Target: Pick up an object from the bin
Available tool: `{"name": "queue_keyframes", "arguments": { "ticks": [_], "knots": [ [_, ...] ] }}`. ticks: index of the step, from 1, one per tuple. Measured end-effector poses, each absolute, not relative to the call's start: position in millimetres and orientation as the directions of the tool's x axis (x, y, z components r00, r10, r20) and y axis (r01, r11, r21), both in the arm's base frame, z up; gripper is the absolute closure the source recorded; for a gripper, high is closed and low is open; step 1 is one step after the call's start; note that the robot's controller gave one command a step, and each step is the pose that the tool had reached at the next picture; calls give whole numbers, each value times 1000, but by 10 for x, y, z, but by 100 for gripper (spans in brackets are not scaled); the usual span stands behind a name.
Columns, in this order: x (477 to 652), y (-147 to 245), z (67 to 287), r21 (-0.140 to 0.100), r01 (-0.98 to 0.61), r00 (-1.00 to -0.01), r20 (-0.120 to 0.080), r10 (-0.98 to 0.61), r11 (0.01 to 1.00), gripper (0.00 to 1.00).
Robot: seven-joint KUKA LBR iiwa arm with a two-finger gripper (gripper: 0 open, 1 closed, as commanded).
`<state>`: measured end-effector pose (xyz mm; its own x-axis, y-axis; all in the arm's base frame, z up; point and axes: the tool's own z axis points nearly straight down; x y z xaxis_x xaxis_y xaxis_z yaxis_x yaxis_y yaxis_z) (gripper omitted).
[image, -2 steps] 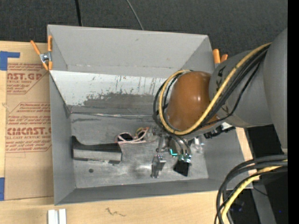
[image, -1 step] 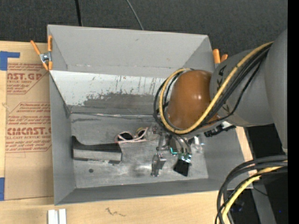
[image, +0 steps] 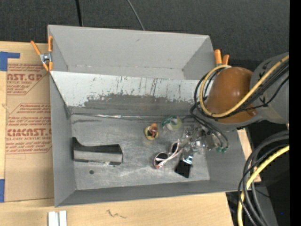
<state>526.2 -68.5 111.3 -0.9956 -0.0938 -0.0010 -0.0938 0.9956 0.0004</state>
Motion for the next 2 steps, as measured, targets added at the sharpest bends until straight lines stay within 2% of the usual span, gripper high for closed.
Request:
{"name": "queue_keyframes", "arguments": {
  "ticks": [1, 2],
  "knots": [
    [5263, -684, 1113, 1, -94, -996, -1, -94, 996, 100],
    [5226, -660, 1559, 2, -100, -995, 7, -100, 995, 100]
  ]
}}
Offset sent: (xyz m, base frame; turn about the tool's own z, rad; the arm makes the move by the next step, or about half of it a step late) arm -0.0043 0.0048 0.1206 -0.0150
